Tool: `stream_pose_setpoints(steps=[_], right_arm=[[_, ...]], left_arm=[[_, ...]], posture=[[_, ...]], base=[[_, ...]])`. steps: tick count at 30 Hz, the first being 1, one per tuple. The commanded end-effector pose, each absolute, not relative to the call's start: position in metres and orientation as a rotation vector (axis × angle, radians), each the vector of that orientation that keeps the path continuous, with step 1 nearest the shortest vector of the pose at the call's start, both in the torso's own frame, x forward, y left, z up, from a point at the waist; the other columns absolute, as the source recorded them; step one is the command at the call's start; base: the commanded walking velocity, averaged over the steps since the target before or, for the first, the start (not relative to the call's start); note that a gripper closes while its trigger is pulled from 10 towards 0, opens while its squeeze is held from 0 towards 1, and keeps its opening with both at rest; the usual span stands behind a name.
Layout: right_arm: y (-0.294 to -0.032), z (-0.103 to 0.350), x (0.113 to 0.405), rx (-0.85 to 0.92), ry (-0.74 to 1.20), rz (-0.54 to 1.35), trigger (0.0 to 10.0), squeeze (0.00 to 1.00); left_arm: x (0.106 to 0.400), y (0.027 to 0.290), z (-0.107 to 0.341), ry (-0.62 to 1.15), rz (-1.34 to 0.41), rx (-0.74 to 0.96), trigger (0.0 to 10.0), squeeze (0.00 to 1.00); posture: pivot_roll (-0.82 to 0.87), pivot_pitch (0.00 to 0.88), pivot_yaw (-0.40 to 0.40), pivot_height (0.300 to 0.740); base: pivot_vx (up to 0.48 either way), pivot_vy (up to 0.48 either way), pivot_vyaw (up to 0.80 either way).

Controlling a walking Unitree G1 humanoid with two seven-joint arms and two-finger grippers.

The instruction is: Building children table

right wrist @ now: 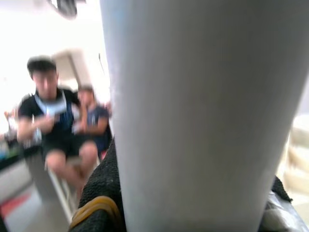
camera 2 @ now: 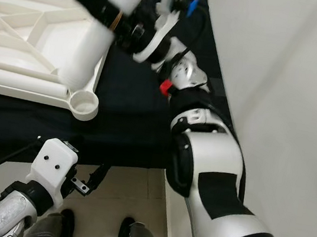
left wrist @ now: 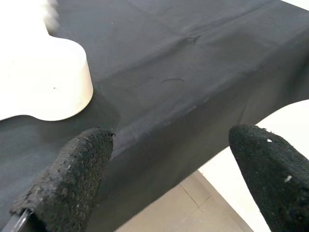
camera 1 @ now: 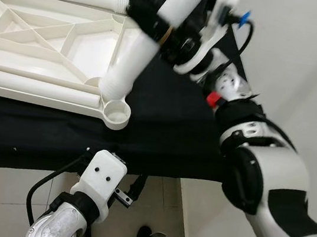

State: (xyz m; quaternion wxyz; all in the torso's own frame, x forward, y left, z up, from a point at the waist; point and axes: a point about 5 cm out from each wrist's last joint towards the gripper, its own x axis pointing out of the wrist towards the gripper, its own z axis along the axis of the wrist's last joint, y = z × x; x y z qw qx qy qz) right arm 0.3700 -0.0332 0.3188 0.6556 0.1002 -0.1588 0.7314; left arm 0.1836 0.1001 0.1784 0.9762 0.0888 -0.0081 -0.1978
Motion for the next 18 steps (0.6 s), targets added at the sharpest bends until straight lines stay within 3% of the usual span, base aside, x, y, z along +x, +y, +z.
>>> stream_pose_setpoints(steps=[1, 2, 5, 18], right_arm=[[-0.031, 0.319, 0.367, 0.152, -0.371, 1.688, 10.0, 0.0], [-0.027, 0.316, 0.366, 0.048, -0.364, 1.698, 10.0, 0.0], [-0.023, 0.316, 0.366, -0.049, -0.383, 1.654, 10.0, 0.0], [-0.017, 0.31, 0.362, -0.114, -0.374, 1.705, 10.0, 0.0]], left_arm=[[0.181, 0.098, 0.173, 0.007, -0.409, 0.177, 10.0, 0.0], [0.18, 0.098, 0.173, 0.008, -0.411, 0.176, 10.0, 0.0], [0.18, 0.098, 0.172, 0.007, -0.414, 0.176, 10.0, 0.0], [0.179, 0.098, 0.173, 0.005, -0.412, 0.174, 10.0, 0.0]], posture=[[0.13, 0.264, -0.154, 0.74], [0.13, 0.262, -0.155, 0.74], [0.13, 0.262, -0.155, 0.74], [0.13, 0.266, -0.158, 0.74]], base=[[0.0, 0.0, 0.0], [0.0, 0.0, 0.0], [0.0, 0.0, 0.0], [0.0, 0.0, 0.0]])
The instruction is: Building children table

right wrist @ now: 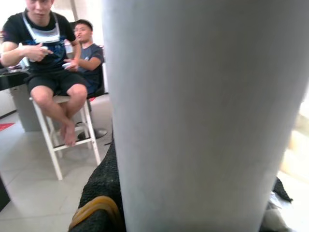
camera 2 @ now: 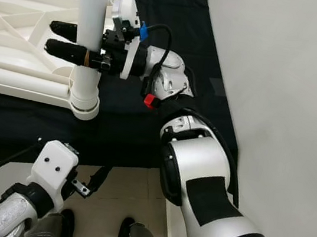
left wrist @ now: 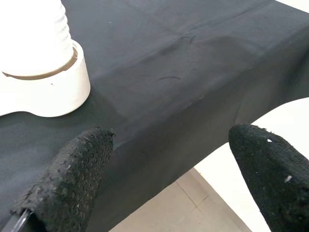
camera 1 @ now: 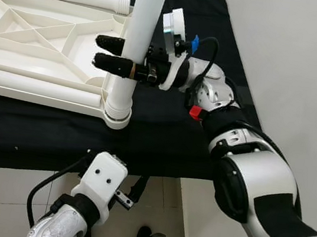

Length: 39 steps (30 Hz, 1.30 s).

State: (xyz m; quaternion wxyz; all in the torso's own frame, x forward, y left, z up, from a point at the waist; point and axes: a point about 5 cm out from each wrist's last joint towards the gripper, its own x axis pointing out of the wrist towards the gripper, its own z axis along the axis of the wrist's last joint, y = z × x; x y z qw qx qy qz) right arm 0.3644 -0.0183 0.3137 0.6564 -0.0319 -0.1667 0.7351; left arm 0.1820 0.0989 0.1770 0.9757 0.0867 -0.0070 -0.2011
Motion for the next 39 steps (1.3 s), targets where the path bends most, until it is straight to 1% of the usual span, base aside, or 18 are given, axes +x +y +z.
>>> stream_pose_setpoints(steps=[1, 5, 12, 15, 17, 22, 28, 33, 36, 39], right_arm=[[-0.018, 0.306, 0.36, -0.133, -0.354, 1.747, 10.0, 0.0], [-0.019, 0.296, 0.358, -0.185, -0.305, 1.803, 10.0, 0.0], [-0.017, 0.282, 0.359, -0.289, -0.246, 1.761, 10.0, 0.0], [-0.014, 0.275, 0.362, -0.382, -0.201, 1.707, 10.0, 0.0], [-0.014, 0.272, 0.362, -0.44, -0.175, 1.706, 10.0, 0.0], [-0.013, 0.273, 0.362, -0.487, -0.13, 1.725, 10.0, 0.0], [-0.008, 0.277, 0.363, -0.479, -0.126, 1.7, 10.0, 0.0], [0.002, 0.28, 0.368, -0.361, -0.117, 1.583, 10.0, 0.0], [0.003, 0.28, 0.369, -0.31, -0.109, 1.556, 10.0, 0.0], [0.002, 0.276, 0.37, -0.311, -0.091, 1.539, 10.0, 0.0]], left_arm=[[0.179, 0.098, 0.172, 0.005, -0.412, 0.176, 10.0, 0.0], [0.179, 0.098, 0.172, 0.004, -0.411, 0.178, 10.0, 0.0], [0.179, 0.098, 0.173, 0.0, -0.408, 0.177, 10.0, 0.0], [0.179, 0.098, 0.173, 0.0, -0.408, 0.178, 10.0, 0.0], [0.179, 0.097, 0.173, -0.002, -0.408, 0.178, 10.0, 0.0], [0.179, 0.097, 0.173, -0.004, -0.406, 0.178, 10.0, 0.0], [0.178, 0.097, 0.173, -0.004, -0.403, 0.178, 10.0, 0.0], [0.177, 0.096, 0.174, -0.005, -0.396, 0.176, 10.0, 0.0], [0.176, 0.096, 0.174, -0.005, -0.395, 0.175, 10.0, 0.0], [0.176, 0.096, 0.174, -0.006, -0.395, 0.175, 10.0, 0.0]], posture=[[0.13, 0.267, -0.158, 0.74], [0.13, 0.267, -0.159, 0.74], [0.13, 0.269, -0.163, 0.74], [0.13, 0.271, -0.163, 0.74], [0.13, 0.272, -0.165, 0.74], [0.12, 0.273, -0.166, 0.74], [0.12, 0.273, -0.172, 0.74], [0.12, 0.276, -0.179, 0.74], [0.12, 0.277, -0.179, 0.74], [0.12, 0.278, -0.18, 0.74]], base=[[0.0, 0.0, 0.0], [0.0, 0.0, 0.0], [0.0, 0.0, 0.0], [0.0, 0.0, 0.0], [0.0, 0.0, 0.0], [0.0, 0.0, 0.0], [0.0, 0.0, 0.0], [0.0, 0.0, 0.0], [0.0, 0.0, 0.0], [0.0, 0.0, 0.0]])
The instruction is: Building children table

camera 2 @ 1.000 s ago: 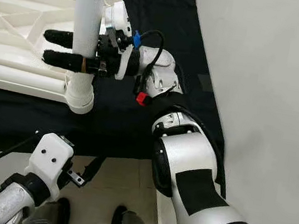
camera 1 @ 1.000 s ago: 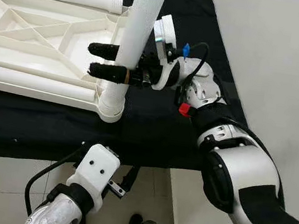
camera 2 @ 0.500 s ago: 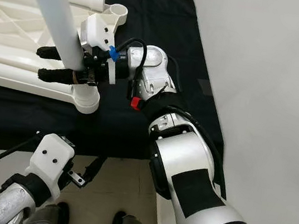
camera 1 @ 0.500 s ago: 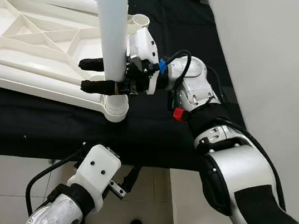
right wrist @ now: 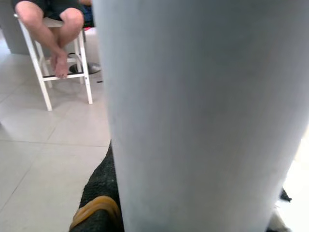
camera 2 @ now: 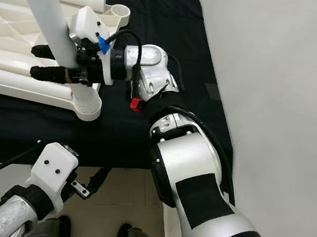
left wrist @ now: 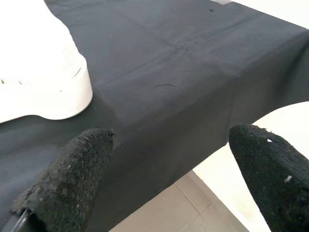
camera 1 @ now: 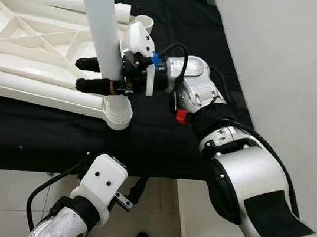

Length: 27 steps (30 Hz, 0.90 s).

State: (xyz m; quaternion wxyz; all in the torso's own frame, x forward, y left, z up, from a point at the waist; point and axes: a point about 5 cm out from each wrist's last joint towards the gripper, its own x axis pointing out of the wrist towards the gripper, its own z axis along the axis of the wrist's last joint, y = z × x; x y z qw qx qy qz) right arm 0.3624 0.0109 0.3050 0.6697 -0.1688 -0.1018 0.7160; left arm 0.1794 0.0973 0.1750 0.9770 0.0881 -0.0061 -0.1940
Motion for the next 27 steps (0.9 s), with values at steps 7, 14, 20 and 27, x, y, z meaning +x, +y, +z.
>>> stream_pose_setpoints(steps=[7, 14, 20, 27], right_arm=[[-0.007, 0.258, 0.381, -0.459, -0.019, 1.347, 10.0, 0.0], [-0.031, 0.264, 0.393, -0.447, -0.035, 1.203, 10.0, 0.0], [-0.039, 0.268, 0.398, -0.417, -0.022, 1.123, 10.0, 0.0], [-0.035, 0.303, 0.395, -0.079, -0.209, 1.178, 10.0, 0.0]], left_arm=[[0.176, 0.096, 0.174, -0.007, -0.395, 0.176, 10.0, 0.0], [0.176, 0.097, 0.174, -0.007, -0.392, 0.18, 10.0, 0.0], [0.177, 0.098, 0.173, -0.008, -0.394, 0.183, 10.0, 0.0], [0.178, 0.097, 0.173, -0.011, -0.398, 0.188, 10.0, 0.0]], posture=[[0.12, 0.279, -0.181, 0.74], [0.12, 0.272, -0.177, 0.74], [0.12, 0.266, -0.174, 0.74], [0.13, 0.26, -0.172, 0.74]], base=[[0.0, 0.0, 0.0], [0.0, 0.0, 0.0], [0.0, 0.0, 0.0], [0.0, 0.0, 0.0]])
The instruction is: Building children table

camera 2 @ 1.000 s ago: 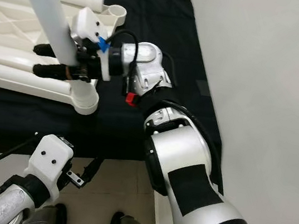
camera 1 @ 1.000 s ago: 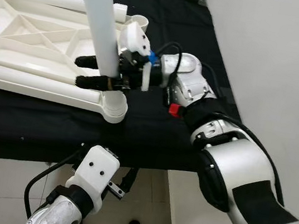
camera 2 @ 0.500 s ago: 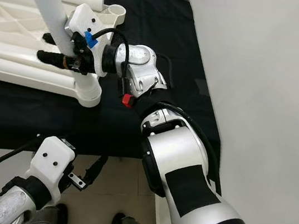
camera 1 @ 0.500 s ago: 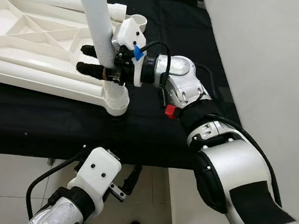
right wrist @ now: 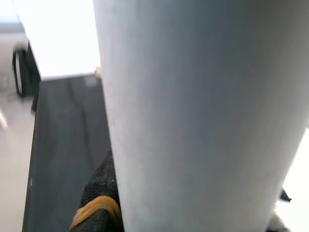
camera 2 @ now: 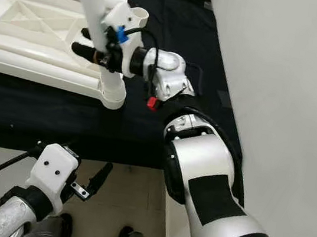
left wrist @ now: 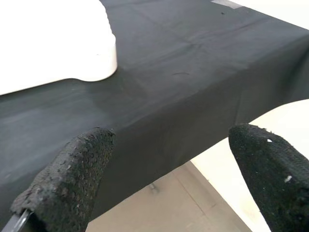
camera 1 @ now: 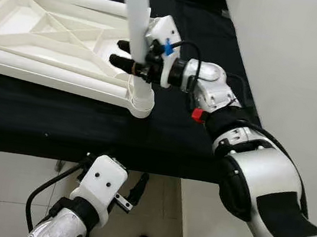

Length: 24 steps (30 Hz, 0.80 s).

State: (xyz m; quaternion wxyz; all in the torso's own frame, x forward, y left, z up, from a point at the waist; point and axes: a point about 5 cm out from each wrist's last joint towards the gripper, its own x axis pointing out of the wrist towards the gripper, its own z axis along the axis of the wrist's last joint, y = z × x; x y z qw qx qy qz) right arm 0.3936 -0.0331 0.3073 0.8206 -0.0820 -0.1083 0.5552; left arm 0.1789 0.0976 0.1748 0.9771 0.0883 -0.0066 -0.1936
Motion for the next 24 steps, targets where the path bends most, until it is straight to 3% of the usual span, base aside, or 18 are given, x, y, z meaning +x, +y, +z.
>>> stream_pose_setpoints(steps=[1, 3, 10, 24], right_arm=[[-0.035, 0.303, 0.395, -0.079, -0.209, 1.178, 10.0, 0.0], [-0.034, 0.307, 0.394, -0.064, -0.224, 1.188, 10.0, 0.0], [-0.034, 0.304, 0.38, -0.043, -0.226, 1.499, 10.0, 0.0], [-0.025, 0.288, 0.382, -0.161, -0.199, 1.406, 10.0, 0.0]], left_arm=[[0.178, 0.097, 0.173, -0.011, -0.398, 0.188, 10.0, 0.0], [0.178, 0.097, 0.173, -0.01, -0.398, 0.188, 10.0, 0.0], [0.177, 0.097, 0.173, -0.01, -0.398, 0.19, 10.0, 0.0], [0.177, 0.098, 0.173, -0.01, -0.392, 0.189, 10.0, 0.0]], posture=[[0.13, 0.26, -0.172, 0.74], [0.13, 0.254, -0.172, 0.74], [0.13, 0.257, -0.176, 0.74], [0.13, 0.261, -0.179, 0.74]], base=[[0.0, 0.0, 0.0], [0.0, 0.0, 0.0], [0.0, 0.0, 0.0], [0.0, 0.0, 0.0]])
